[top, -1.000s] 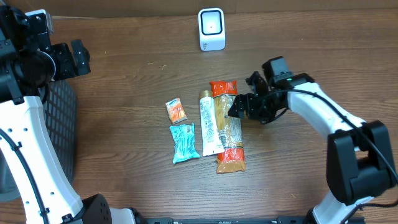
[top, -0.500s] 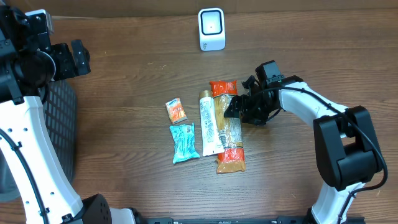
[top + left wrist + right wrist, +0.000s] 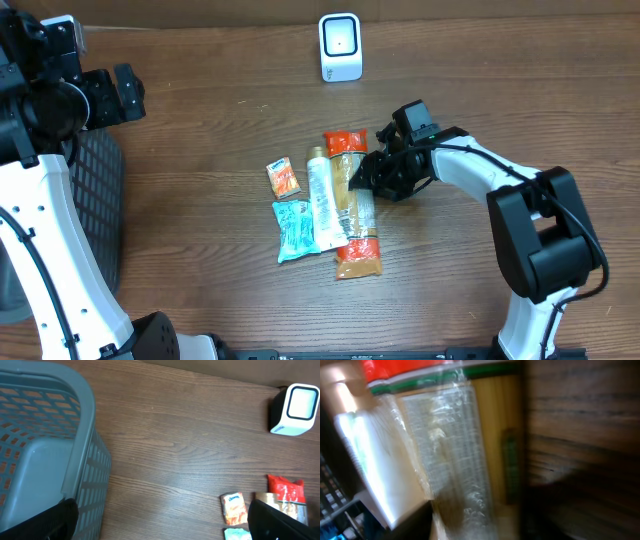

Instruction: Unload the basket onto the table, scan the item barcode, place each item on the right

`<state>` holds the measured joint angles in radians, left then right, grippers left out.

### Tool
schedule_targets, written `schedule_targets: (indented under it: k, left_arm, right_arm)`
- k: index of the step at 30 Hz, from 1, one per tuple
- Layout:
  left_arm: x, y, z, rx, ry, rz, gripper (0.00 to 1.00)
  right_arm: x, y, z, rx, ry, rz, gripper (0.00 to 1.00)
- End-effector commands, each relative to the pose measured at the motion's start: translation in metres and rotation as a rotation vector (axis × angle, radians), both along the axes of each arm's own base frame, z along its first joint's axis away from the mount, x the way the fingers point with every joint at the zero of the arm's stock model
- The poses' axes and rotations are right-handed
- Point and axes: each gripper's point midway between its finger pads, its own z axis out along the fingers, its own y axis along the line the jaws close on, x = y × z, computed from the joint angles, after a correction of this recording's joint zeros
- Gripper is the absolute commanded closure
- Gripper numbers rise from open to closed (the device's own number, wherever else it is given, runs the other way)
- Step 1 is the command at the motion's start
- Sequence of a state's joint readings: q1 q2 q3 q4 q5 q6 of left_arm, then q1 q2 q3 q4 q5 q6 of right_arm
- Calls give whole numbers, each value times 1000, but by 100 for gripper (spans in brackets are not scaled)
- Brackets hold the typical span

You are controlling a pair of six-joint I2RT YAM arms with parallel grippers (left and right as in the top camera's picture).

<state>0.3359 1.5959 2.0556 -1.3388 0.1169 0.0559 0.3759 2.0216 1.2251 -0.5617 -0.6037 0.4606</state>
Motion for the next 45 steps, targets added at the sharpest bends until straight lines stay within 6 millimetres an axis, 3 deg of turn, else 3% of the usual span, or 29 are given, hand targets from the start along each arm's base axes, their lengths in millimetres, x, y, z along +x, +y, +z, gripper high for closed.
schedule_targets:
  k: [1, 4, 5, 11, 16, 20, 24, 34, 36, 38, 45]
  left_arm:
    - [1, 1, 1, 7, -6, -13, 0]
    - [1, 1, 1, 7, -6, -13, 1]
    - [1, 1, 1, 7, -5, -13, 0]
    - [1, 1, 1, 7, -6, -13, 0]
    - [1, 1, 1, 7, -6, -13, 1]
    - [1, 1, 1, 7, -5, -13, 0]
    - [1, 1, 1, 7, -6, -13, 0]
    - [1, 1, 1, 7, -6, -13, 1]
    - [1, 1, 1, 7, -6, -13, 0]
    - [1, 1, 1, 6, -6, -12, 0]
    - [1, 1, 1, 7, -6, -13, 0]
  right_arm:
    - [-4, 6, -9, -5, 45, -13, 72]
    - [-2, 7, -6, -1, 39, -13, 94]
    - [-2, 7, -3, 5, 40, -12, 96]
    - [8, 0, 38, -42, -60, -1, 96]
    - [11, -32, 89, -255, -147, -18, 96]
    - [4, -69, 110, -535, -153, -30, 96]
    - [-1, -75, 103, -681, -177, -15, 96]
    - [-17, -27, 43, -791, -154, 53, 96]
    - [-21, -22, 31, -805, -138, 69, 90]
    - [-24, -19, 25, -813, -131, 82, 72]
    - [-23, -19, 23, -803, -121, 85, 37]
